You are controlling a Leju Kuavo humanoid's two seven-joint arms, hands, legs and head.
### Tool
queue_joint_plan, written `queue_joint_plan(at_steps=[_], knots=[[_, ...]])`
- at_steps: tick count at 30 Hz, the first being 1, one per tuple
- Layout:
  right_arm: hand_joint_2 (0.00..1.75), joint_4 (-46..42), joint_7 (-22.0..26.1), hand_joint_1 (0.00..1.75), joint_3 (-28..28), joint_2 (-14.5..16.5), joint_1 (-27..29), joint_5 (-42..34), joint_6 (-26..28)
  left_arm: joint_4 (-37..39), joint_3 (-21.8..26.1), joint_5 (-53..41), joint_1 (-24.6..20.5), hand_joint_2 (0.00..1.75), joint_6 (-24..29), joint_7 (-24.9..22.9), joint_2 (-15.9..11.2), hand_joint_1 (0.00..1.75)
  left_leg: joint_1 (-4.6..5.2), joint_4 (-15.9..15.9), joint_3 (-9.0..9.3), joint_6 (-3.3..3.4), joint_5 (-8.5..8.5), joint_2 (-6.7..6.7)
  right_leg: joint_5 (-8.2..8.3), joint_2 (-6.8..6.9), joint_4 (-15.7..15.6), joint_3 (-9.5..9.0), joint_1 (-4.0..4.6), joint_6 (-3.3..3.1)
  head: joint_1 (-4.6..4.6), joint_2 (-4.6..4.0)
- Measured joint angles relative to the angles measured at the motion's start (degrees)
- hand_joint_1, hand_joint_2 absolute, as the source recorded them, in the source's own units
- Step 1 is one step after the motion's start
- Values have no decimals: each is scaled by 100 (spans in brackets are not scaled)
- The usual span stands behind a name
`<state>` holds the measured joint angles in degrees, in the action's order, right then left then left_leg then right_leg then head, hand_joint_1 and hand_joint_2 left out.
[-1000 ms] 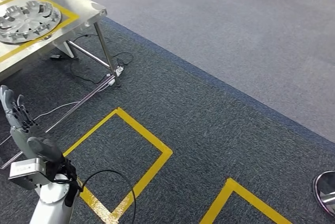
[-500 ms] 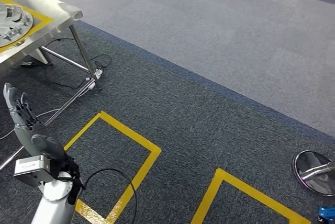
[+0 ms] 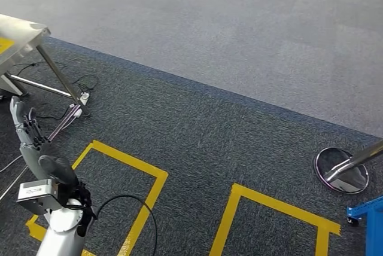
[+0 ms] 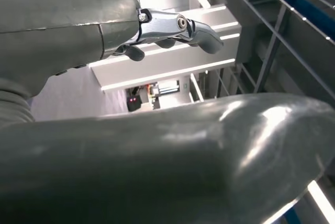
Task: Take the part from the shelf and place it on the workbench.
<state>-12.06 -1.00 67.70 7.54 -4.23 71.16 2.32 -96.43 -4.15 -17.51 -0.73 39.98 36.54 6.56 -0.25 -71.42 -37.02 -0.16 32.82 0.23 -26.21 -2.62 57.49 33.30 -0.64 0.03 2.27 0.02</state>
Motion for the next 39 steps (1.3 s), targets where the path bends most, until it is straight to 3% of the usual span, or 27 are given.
queue_joint_plan(at_steps=[2, 3, 5, 7, 9, 11, 12, 13, 14, 15, 17, 19, 22, 24, 27, 28, 29, 30, 33, 35, 37, 39], knots=[[0, 0, -2, 0, 1, 5, 2, 1, -1, 3, 1, 0, 0, 0, 1, -4, -1, 0, -4, 766, 348, 52, -393, -174, 3, -119, 19, 6, 2, 15, -1, 0], [0, 0, -2, 0, 1, 9, -2, 4, -1, 3, 1, -1, -3, 0, 2, -4, -2, 0, -7, 1069, 479, 70, -492, -265, 10, -171, 33, 27, 1, 36, -1, 0], [0, 0, -2, 0, 1, 17, -4, 13, 1, 5, -1, 1, -7, 0, 2, -5, -3, 0, 5, 1289, 551, 91, -504, -346, 40, -260, 40, 86, -16, 108, -5, 0], [0, 0, -3, 0, 1, 16, 13, 24, 4, 7, -2, 1, -13, 0, 2, -7, -2, 0, 6, 1343, 553, 132, -535, -258, 58, -299, 38, 138, -39, 184, -7, 0], [0, 0, -3, 0, 1, 16, 24, 31, 7, 7, -1, -2, -20, 0, 1, -7, 3, 0, -13, 1398, 568, 190, -578, -153, -101, -110, 271, 282, -29, 234, -29, 0], [0, 0, -3, 0, 0, 17, 10, 34, 7, 8, 2, -2, -11, 0, -1, -7, 5, 0, -10, 1409, 562, 215, -588, -35, -461, 143, 964, 625, -21, 269, -55, 0], [0, 0, -3, 0, -1, 17, 5, 35, 7, 10, 4, -1, -4, 0, -1, -7, 3, 0, -4, 1407, 556, 218, -587, 29, -617, 196, 1352, 807, -24, 288, -64, 0], [0, 0, -3, 0, -1, 16, 4, 36, 7, 13, 4, 0, 2, 0, -1, -7, 2, 0, 0, 1406, 554, 219, -586, 93, -686, 218, 1607, 922, -25, 300, -64, 0], [0, 0, -3, 0, 0, 16, 10, 36, 7, 15, 4, 0, 3, 0, -1, -7, 2, 0, 2, 1405, 552, 219, -584, 151, -647, 229, 1647, 929, -26, 307, -66, 0], [0, 0, -3, 0, 1, 15, 17, 36, 7, 17, 4, 0, 4, 0, -1, -7, 2, 0, 1, 1403, 555, 214, -580, 202, -511, 250, 1445, 811, -27, 307, -68, 0], [0, 0, -3, 0, 1, 15, 16, 36, 7, 18, 4, 0, 3, 0, -1, -7, 2, 0, 12, 1394, 564, 184, -561, 292, -186, 397, 632, 356, -13, 295, -70, 0], [0, 0, -3, 0, 1, 16, 1, 36, 7, 18, 4, 0, -2, 0, -1, -7, 2, 0, 41, 1373, 568, 132, -538, 365, -54, 497, 98, 51, 7, 231, -59, 0], [0, 0, -3, 0, 1, 16, 5, 36, 5, 18, -2, -2, -11, 0, -2, -7, 3, 0, 48, 1359, 579, 58, -513, 440, -47, 402, 41, 24, 18, 112, -52, 0], [0, 0, -3, 0, 1, 16, 10, 37, 5, 18, -5, -3, -18, 0, -3, -7, 2, 0, 25, 1155, 513, 1, -343, 324, -25, 323, 23, 18, 4, 42, -39, 0], [0, 0, -3, 0, 1, 15, 3, 38, 7, 20, -5, -1, -4, 0, 0, -7, 0, 0, 4, 78, 51, -34, 206, 70, -11, 187, 17, 18, 10, -12, -14, 0], [0, 0, -3, 0, 1, 15, 3, 38, 7, 22, -5, 0, 3, 0, 1, -7, 0, 0, 4, -228, -94, -30, 296, 45, -10, 132, 17, 17, 19, -18, -13, 0], [0, 0, -7, 0, 1, 15, 5, 38, 6, 25, -5, 0, 7, 0, 2, -7, 0, 0, 5, -335, -153, -17, 269, 36, -10, 74, 18, 15, 28, -21, -14, 0], [0, 0, -13, 0, 1, 15, 7, 38, 3, 27, -5, 0, 9, 0, 2, -7, -1, 0, 6, -203, -106, 5, 124, 21, -9, 11, 19, 7, 36, -21, -14, 0], [0, 0, -28, 0, 1, 24, 5, 38, -7, 28, -5, 0, 6, 0, 2, -7, -5, 0, 15, 932, 389, 111, -485, -230, -6, -168, 27, -12, 43, -9, -15, 0], [0, 0, -31, 0, 1, 32, -3, 39, -10, 29, -8, -1, 1, 0, 2, -8, -9, 0, 28, 1288, 534, 142, -559, -356, 13, -256, 36, 31, 27, 42, -15, 0], [0, 0, -34, 0, 1, 33, 6, 40, -15, 30, -11, -1, -7, 0, 2, -7, -13, 0, 35, 1353, 546, 156, -560, -293, 37, -328, 27, 78, 6, 115, -12, 0], [0, 0, -26, 0, 2, 32, 20, 36, -7, 30, -24, -6, -20, 0, 2, -4, -16, 0, 16, 1432, 571, 200, -606, -194, -66, -199, 170, 180, 11, 164, -26, 1]])
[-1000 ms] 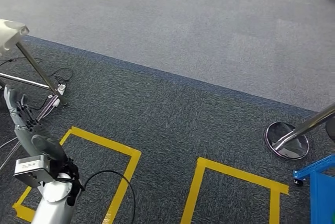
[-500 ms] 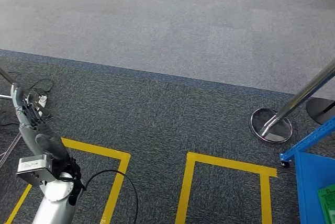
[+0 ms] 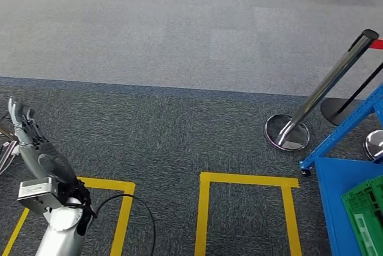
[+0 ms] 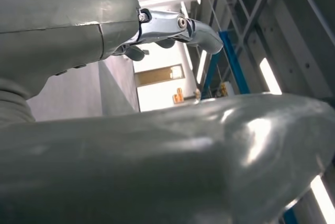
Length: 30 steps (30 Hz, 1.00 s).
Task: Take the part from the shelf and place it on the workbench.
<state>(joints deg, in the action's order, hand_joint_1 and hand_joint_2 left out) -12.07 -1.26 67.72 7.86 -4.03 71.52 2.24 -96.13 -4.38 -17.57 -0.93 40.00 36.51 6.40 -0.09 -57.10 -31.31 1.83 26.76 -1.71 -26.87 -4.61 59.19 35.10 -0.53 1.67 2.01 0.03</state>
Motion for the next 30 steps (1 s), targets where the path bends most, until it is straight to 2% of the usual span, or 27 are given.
queue_joint_plan(at_steps=[1, 2, 3, 4, 5, 6, 7, 9, 10, 11, 13, 15, 17, 19, 20, 21, 22, 24, 25, 27, 30], knots=[[0, 0, 22, 0, 1, 0, -2, -7, 15, 0, -6, -6, -1, 0, -1, 1, -4, 0, -11, 34, 8, 21, -22, 53, -139, 126, 233, 123, 4, 21, -16, 0], [0, 0, 57, 0, 1, 0, -9, -15, 39, 1, -12, -16, 5, 0, -2, -1, -11, 0, -5, 43, 7, 32, -29, 104, -319, 268, 573, 292, 1, 38, -31, 0], [0, 0, 96, 0, 0, 1, -17, -22, 65, 2, -14, -28, 16, 0, -3, -7, -20, 0, 1, 42, -1, 37, -31, 148, -496, 353, 960, 476, -7, 61, -44, 0], [0, 0, 131, 0, 0, 1, -21, -28, 86, 2, -14, -37, 31, 0, -6, -15, -30, 0, 6, 39, -8, 36, -31, 196, -612, 398, 1285, 628, -18, 83, -50, -1], [0, 0, 158, 0, 0, 0, -18, -30, 102, 3, -15, -47, 45, 0, -15, -23, -40, 0, 8, 37, -11, 35, -30, 235, -631, 418, 1444, 694, -28, 100, -52, -1], [0, 0, 177, 0, 1, -1, -12, -32, 110, 3, -16, -54, 55, 0, -30, -30, -51, 0, 6, 35, -12, 33, -29, 262, -544, 430, 1374, 645, -38, 114, -54, -1], [0, -1, 194, 0, 2, -3, -6, -32, 117, 3, -20, -59, 62, 0, -55, -34, -64, 0, 1, 32, -9, 25, -25, 280, -370, 444, 1073, 473, -49, 124, -57, -1], [0, -1, 220, 0, 2, -7, -6, -30, 122, 3, -30, -73, 65, 0, -115, -42, -93, 0, 9, 12, -8, -17, -8, 296, -76, 494, 251, 8, -61, 127, -61, -1], [0, -1, 226, 0, 2, -8, -13, -29, 125, 3, -39, -81, 66, 0, -140, -47, -107, 0, 20, -2, -12, -46, -2, 298, -10, 507, -23, -151, -60, 103, -60, -1], [0, 0, 229, 0, 1, -7, -18, -28, 125, 3, -49, -89, 66, 0, -160, -51, -122, 0, 33, -13, -18, -76, -2, 300, -6, 512, -145, -225, -53, 71, -60, -1], [0, 0, 230, 0, 1, -6, -19, -28, 127, 3, -69, -97, 69, 0, -179, -53, -149, 0, 31, -18, -25, -130, -10, 300, -2, 491, -155, -231, -33, -17, -60, -1], [0, 0, 230, 0, 1, -6, -16, -26, 129, 3, -78, -97, 70, 0, -192, -55, -178, 0, 8, -132, -67, -186, 89, 278, 17, 483, -172, -234, -34, -95, -56, -1], [0, 0, 231, 0, 1, -7, -19, -16, 130, 3, -81, -91, 75, 0, -213, -71, -211, 0, -7, -671, -296, -231, 420, 247, 30, 474, -186, -236, -41, -159, -46, -1], [0, 0, 232, 0, 1, -8, -19, -5, 129, 3, -82, -66, 100, 0, -245, -102, -239, 0, -11, -1478, -662, -250, 773, 239, 24, 459, -185, -230, -29, -189, -44, -1], [0, 0, 234, 0, 1, -8, -18, -1, 127, 3, -81, -52, 116, 0, -263, -114, -250, 0, -13, -1712, -773, -250, 820, 238, 20, 448, -184, -232, -21, -196, -44, -1], [0, 0, 237, 0, 1, -8, -16, 3, 126, 3, -81, -42, 130, 0, -279, -120, -258, 0, -13, -1747, -794, -242, 758, 237, 17, 433, -184, -237, -16, -198, -44, -1], [0, 0, 239, 0, 1, -8, -16, 6, 119, 3, -80, -39, 139, 0, -290, -120, -265, 0, -12, -1516, -691, -225, 578, 234, 14, 417, -183, -250, -12, -196, -45, -1], [0, 0, 244, 0, 1, -7, -17, 11, 108, 3, -80, -36, 142, 0, -301, -121, -274, 0, -3, -722, -326, -174, 170, 212, 3, 391, -176, -275, -2, -179, -45, -1], [0, 0, 245, 0, 1, -5, -19, 13, 103, 2, -80, -34, 140, 0, -302, -121, -278, 0, 4, -370, -168, -152, 50, 200, -5, 380, -166, -274, 6, -160, -46, -1], [0, 0, 246, 0, 1, -2, -19, 14, 103, 1, -81, -27, 144, 0, -308, -122, -284, 0, 26, -85, -59, -122, 24, 185, -9, 371, -159, -248, 13, -104, -50, -1], [0, 0, 246, 0, 1, -3, -13, 18, 105, -2, -75, 2, 151, 0, -317, -123, -284, 0, 16, -21, -42, -51, 5, 190, -65, 384, -88, -186, -10, -9, -55, -1]])
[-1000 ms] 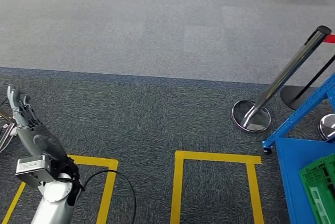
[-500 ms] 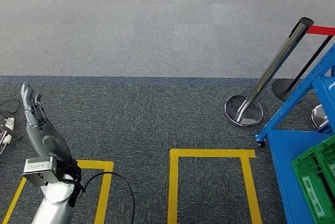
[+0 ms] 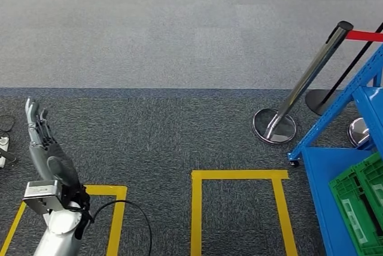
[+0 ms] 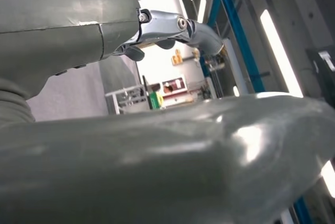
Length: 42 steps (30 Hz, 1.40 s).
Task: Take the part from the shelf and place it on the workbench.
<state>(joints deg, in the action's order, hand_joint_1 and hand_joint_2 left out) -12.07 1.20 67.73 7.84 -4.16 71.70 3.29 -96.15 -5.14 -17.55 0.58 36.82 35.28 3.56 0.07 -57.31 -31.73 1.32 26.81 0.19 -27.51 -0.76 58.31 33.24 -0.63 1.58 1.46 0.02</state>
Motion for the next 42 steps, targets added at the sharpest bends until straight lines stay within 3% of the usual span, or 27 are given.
queue_joint_plan(at_steps=[2, 4, 5, 6, 7, 9, 10, 12, 16, 17, 19, 20, 21, 22, 23, 25, 26, 27, 30, 32, 35, 36, 37, 38, 40, 41, 42], knots=[[0, 0, 0, 0, -1, -1, -1, 4, 2, -3, 7, 16, 2, 0, -2, 0, 7, 0, -19, 35, 26, 50, -12, 11, -243, 18, 464, 246, -7, 47, -26, 0], [0, 0, 0, 0, -2, 1, 5, 7, 3, -4, 9, 21, 11, 0, -2, -1, 14, 0, -13, 35, 30, 74, 3, 20, -552, 28, 1236, 658, -10, 81, -50, 0], [0, 0, 0, 0, -2, 1, 11, 8, 3, -4, 9, 21, 16, 0, -2, -1, 16, 0, -10, 34, 36, 80, 12, 23, -613, 30, 1510, 821, -12, 92, -51, 0], [0, 0, 0, 0, -1, 0, 18, 9, 4, -4, 10, 21, 18, 0, -2, -1, 16, 0, -10, 33, 47, 80, 25, 23, -559, 31, 1576, 884, -12, 99, -52, 0], [0, 0, 0, 0, -1, -1, 22, 10, 4, -4, 10, 21, 20, 0, -2, 0, 17, 0, -13, 32, 69, 72, 42, 21, -396, 35, 1404, 825, -12, 99, -54, 0], [0, 0, 1, 0, -1, -4, 20, 11, 4, -4, 12, 21, 21, 0, -2, 0, 17, 0, -13, 28, 132, 30, 97, 20, 21, 69, 631, 458, -11, 96, -57, 0], [0, 0, 2, 0, -1, -4, 14, 13, 3, -4, 13, 22, 19, 0, -2, -1, 17, 0, -4, 16, 152, 0, 128, 20, 132, 84, 279, 272, -7, 81, -64, 0], [0, 0, 3, 0, -3, -2, 9, 14, 1, -4, 14, 22, 17, 0, -2, -1, 17, 0, 19, 0, 163, -49, 164, 22, 131, 98, -3, 101, 8, 26, -72, 0], [0, 0, 6, 0, -2, -1, 21, 16, 1, -8, 8, 22, 14, 0, -2, -2, 17, 0, -1, -160, 134, -133, 308, 19, 71, 84, -30, 29, 9, -134, -57, 1], [0, 0, 11, 0, -2, -2, 19, 17, 1, -9, 8, 25, 13, 0, -2, -2, 16, 0, -7, -411, 25, -155, 432, 15, 54, 84, -38, -5, 3, -170, -46, 1], [0, 0, 28, 0, -2, -3, 14, 20, 2, -9, 8, 34, 22, 0, -2, -2, 15, 0, -14, -1212, -395, -177, 730, 8, 6, 82, -39, -56, 15, -222, -26, 0], [0, 0, 36, 0, -2, -3, 15, 22, 2, -9, 9, 39, 31, 0, -2, -2, 15, 0, -15, -1582, -624, -178, 829, 8, -19, 78, -38, -82, 26, -234, -25, 0], [0, 0, 42, 0, -2, -3, 17, 25, 2, -9, 9, 45, 39, 0, -2, -2, 15, 0, -15, -1790, -784, -168, 822, 8, -46, 71, -38, -114, 38, -240, -25, 0], [0, 0, 44, 0, -2, -3, 20, 26, 1, -9, 9, 51, 44, 0, -2, -2, 15, 0, -13, -1784, -842, -149, 698, 7, -76, 61, -38, -155, 50, -241, -25, 0], [0, 0, 48, 0, -2, -3, 22, 29, -1, -9, 10, 60, 46, 0, -3, -2, 15, 0, -4, -1552, -790, -116, 460, 5, -109, 49, -38, -206, 60, -239, -26, 0], [0, 1, 54, 0, -2, 4, 20, 30, -7, -8, 12, 75, 43, 0, -6, -3, 15, 0, 40, -774, -500, -18, -43, 2, -184, 28, -46, -307, 70, -219, -31, 0], [0, 1, 56, 0, -3, 10, 14, 31, -10, -10, 13, 80, 38, 0, -10, -3, 15, 0, 64, -425, -352, 25, -157, 0, -218, 18, -50, -338, 69, -196, -30, 0], [0, 1, 58, 0, -3, 15, 8, 31, -12, -12, 13, 82, 31, 0, -13, -4, 15, 0, 88, -216, -261, 52, -168, -2, -242, 18, -65, -351, 63, -166, -33, 0], [0, 0, 59, 0, -4, 20, 5, 31, -14, -20, 14, 87, 29, 0, -19, -4, 14, 0, 96, -5, -137, 100, -72, -21, -219, 38, -16, -365, 46, -51, -32, 1], [0, 0, 60, 0, -4, 20, 2, 32, -14, -21, 21, 88, 28, 0, -19, -4, 14, 0, 65, 45, -35, 139, -54, -30, -330, 43, 224, -268, 44, 5, -55, 1], [0, 0, 61, 0, -6, 21, -5, 32, -15, -21, 26, 88, 30, 0, -20, -4, 18, 0, 57, 50, 38, 155, 17, -27, -704, 44, 1172, 337, 17, 77, -105, 1], [0, 0, 61, 0, -7, 20, 4, 32, -15, -21, 26, 89, 36, 0, -20, -4, 19, 0, 57, 48, 65, 151, 45, -28, -735, 45, 1394, 526, 7, 94, -109, 1], [0, 0, 61, 0, -7, 20, 16, 32, -15, -20, 26, 90, 41, 0, -20, -4, 19, 0, 53, 45, 104, 144, 77, -30, -652, 46, 1425, 623, 1, 106, -111, 0], [0, 0, 61, 0, -7, 19, 25, 32, -15, -20, 28, 91, 45, 0, -20, -4, 21, 0, 45, 42, 161, 129, 118, -32, -441, 49, 1229, 606, -5, 117, -111, 0], [0, 1, 64, 0, -7, 19, 27, 33, -16, -21, 31, 91, 46, 0, -16, -4, 25, 0, 26, 44, 289, 79, 216, -29, 54, 61, 554, 395, -9, 141, -114, 0], [0, 2, 66, 0, -8, 20, 22, 33, -16, -21, 32, 92, 42, 0, -13, -5, 27, 0, 23, 34, 330, 51, 256, -26, 159, 74, 253, 297, 2, 135, -120, 0], [0, 3, 69, 0, -9, 21, 15, 33, -18, -22, 32, 92, 37, 0, -7, -4, 30, 0, 25, 19, 338, 21, 291, -23, 179, 83, 109, 235, 16, 90, -127, 0]])
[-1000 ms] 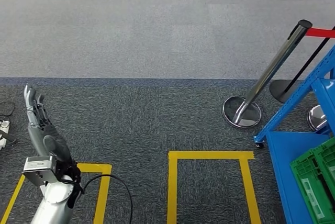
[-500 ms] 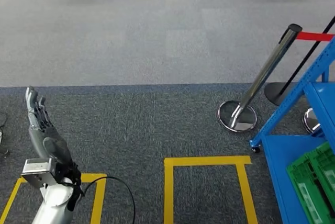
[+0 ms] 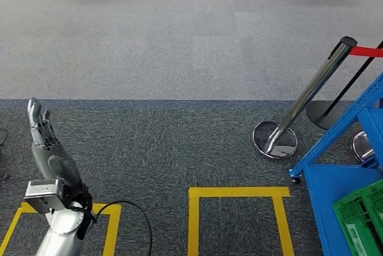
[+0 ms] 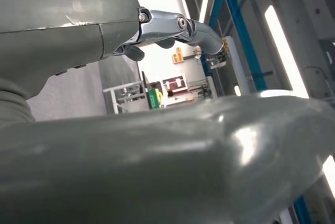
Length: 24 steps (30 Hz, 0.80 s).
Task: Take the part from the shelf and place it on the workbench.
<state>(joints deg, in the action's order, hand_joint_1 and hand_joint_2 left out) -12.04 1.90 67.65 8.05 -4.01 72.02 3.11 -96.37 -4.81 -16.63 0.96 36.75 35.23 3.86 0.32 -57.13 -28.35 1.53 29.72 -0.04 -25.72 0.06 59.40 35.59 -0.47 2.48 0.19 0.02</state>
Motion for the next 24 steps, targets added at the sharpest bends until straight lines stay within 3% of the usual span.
queue_joint_plan(at_steps=[3, 5, 6, 8, 9, 10, 11, 13, 15, 17, 20, 21, 24], knots=[[0, 2, -2, 0, -1, 2, 1, -1, -2, -2, -2, -1, -4, 0, 10, 1, 3, 0, 9, -63, -19, -79, 81, 6, -92, 7, -47, -72, 18, -184, 15, 0], [0, 1, -3, 0, 0, 2, 11, -1, -2, -2, -4, -3, -15, 0, 11, 3, 2, 0, 1, -288, -102, -127, 189, 8, -114, 2, -61, -130, 6, -236, 37, 0], [0, -1, -2, 0, 0, 2, 6, -1, -2, -2, -4, -2, -20, 0, 12, 4, 2, 0, -5, -561, -238, -150, 300, 8, -129, 0, -68, -161, 2, -262, 43, 0], [0, -2, -1, 0, 0, 1, -5, -1, -1, -2, -4, -3, -19, 0, 12, 4, 1, 0, -11, -1333, -687, -176, 581, 8, -172, -4, -69, -197, 19, -311, 50, 0], [0, -3, 1, 0, 0, 1, -9, -1, -1, -2, -4, -3, -13, 0, 12, 4, 1, 0, -12, -1627, -894, -174, 655, 8, -193, -8, -69, -217, 32, -326, 50, 0], [0, -3, 5, 0, 0, 1, -7, 0, -2, -1, -4, -3, -9, 0, 12, 4, 1, 0, -11, -1749, -1023, -160, 624, 7, -215, -13, -69, -243, 47, -335, 49, 0], [0, -3, 10, 0, 0, 1, -4, 0, -4, -1, -4, -3, -7, 0, 13, 4, 2, 0, -6, -1653, -1043, -133, 475, 7, -237, -21, -69, -277, 61, -341, 50, 0], [0, -2, 20, 0, 0, 2, -1, -2, -8, -1, -4, -3, -10, 0, 20, 4, 2, 0, 30, -987, -838, -40, -39, -5, -280, -40, -73, -353, 78, -342, 46, 0], [0, -1, 15, 0, 0, 11, -16, -11, -13, -1, -5, -3, -20, 0, 28, 4, 2, 0, 93, -394, -644, 54, -290, -38, -307, -63, -77, -373, 79, -317, 46, 0], [0, 0, -3, 0, 1, 19, -31, -30, -16, 0, -6, -3, -26, 0, 38, 4, 4, 0, 130, -209, -604, 89, -304, -50, -312, -82, -85, -355, 68, -268, 59, 0], [0, -2, -22, 0, 2, 13, -28, -55, -13, 0, -5, -5, -39, 0, 57, 7, 25, 0, 79, -41, -515, 100, -423, -5, -416, -84, 24, -294, 75, -184, 64, 0], [0, -2, -28, 0, 2, 10, -28, -62, -11, 0, -5, -6, -43, 0, 62, 8, 38, 0, 58, 4, -486, 107, -442, 16, -538, -77, 230, -189, 76, -154, 57, 0], [0, -3, -38, 0, 3, 8, -22, -77, -8, 7, -6, -7, -35, 0, 71, 8, 60, 0, 52, 20, -477, 127, -433, 85, -951, -61, 1234, 346, 37, -72, 47, 0]])
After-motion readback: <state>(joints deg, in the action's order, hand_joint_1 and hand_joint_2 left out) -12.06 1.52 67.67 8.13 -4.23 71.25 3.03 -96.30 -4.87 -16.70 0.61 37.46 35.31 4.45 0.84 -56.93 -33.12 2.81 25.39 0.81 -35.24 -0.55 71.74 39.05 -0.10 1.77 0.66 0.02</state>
